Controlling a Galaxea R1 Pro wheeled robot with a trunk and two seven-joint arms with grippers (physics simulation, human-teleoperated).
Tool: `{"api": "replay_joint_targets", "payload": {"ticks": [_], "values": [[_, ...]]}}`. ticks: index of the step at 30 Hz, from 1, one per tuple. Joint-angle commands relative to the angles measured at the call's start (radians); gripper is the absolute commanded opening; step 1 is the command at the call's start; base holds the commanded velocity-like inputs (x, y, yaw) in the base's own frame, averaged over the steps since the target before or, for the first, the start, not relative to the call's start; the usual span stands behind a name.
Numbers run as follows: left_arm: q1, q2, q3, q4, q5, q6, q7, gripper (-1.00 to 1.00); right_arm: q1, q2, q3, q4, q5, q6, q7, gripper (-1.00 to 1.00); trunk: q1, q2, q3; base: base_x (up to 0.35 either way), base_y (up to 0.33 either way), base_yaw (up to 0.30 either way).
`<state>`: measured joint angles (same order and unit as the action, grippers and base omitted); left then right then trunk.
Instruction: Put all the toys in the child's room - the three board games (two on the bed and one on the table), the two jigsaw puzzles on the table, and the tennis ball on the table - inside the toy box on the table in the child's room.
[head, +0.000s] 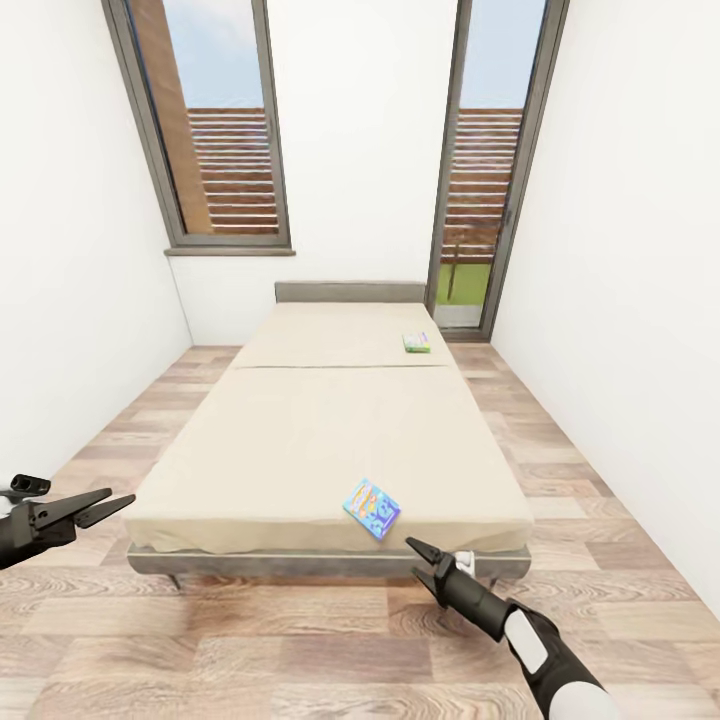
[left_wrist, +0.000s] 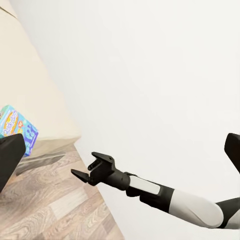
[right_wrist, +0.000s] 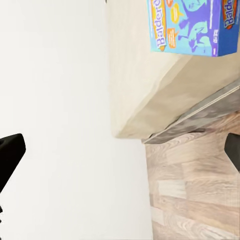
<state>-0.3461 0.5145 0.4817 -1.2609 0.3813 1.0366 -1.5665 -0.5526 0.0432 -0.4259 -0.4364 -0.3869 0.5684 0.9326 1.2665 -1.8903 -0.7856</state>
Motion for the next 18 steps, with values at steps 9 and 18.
{"api": "replay_joint_targets", "payload": {"ticks": [9,18], "values": [[-0.001,-0.002,0.000,0.000,-0.001,0.011,-0.004,1.00,0.000,-0.010,-0.012,0.002,-0.072,0.006,-0.001,1.00,0.034,-0.064,-0.029,0.000,0.000,0.000],[-0.001,-0.002,0.000,0.000,-0.001,0.011,-0.004,1.00,0.000,-0.021,-0.013,0.002,-0.078,0.007,-0.001,1.00,0.069,-0.127,-0.057,0.000,0.000,0.000]]}}
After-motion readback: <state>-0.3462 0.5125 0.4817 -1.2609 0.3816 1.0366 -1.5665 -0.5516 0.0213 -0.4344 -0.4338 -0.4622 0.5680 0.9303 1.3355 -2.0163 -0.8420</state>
